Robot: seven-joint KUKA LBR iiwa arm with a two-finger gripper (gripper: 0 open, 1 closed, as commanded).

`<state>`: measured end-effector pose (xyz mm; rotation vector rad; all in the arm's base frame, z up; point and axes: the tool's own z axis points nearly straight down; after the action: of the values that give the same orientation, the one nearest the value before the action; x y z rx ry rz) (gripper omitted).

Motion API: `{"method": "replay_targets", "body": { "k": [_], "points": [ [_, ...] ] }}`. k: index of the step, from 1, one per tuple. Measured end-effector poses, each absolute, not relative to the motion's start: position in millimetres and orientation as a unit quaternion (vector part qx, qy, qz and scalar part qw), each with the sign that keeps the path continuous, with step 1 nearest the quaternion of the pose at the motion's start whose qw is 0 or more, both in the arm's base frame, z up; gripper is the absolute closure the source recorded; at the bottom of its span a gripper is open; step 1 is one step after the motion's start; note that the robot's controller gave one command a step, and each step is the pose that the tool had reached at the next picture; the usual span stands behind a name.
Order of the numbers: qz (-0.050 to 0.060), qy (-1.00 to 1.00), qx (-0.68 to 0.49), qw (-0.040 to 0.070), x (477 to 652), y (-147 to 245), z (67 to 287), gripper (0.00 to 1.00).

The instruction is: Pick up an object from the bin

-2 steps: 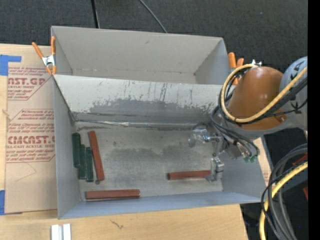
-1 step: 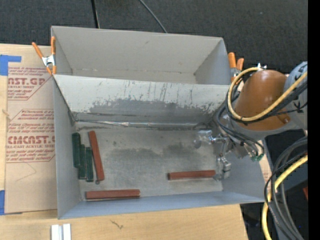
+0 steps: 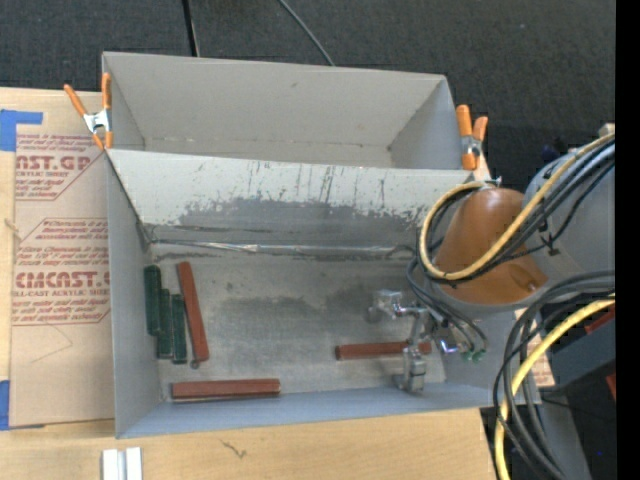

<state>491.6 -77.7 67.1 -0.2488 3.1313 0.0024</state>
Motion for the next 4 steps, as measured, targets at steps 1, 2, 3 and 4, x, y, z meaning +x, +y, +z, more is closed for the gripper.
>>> {"method": "replay_targets", "body": {
  "k": [1, 2, 3, 4],
  "points": [
    [0.000, 0.988, -0.157, 0.000, 498.8, -78, 70, 1.00],
    [0.000, 0.988, -0.157, 0.000, 498.8, -78, 70, 1.00],
    [0.001, 0.988, -0.158, -0.002, 497.5, -77, 74, 1.00],
    [0.001, 0.988, -0.158, -0.002, 497.6, -77, 87, 1.00]
  ]
}}
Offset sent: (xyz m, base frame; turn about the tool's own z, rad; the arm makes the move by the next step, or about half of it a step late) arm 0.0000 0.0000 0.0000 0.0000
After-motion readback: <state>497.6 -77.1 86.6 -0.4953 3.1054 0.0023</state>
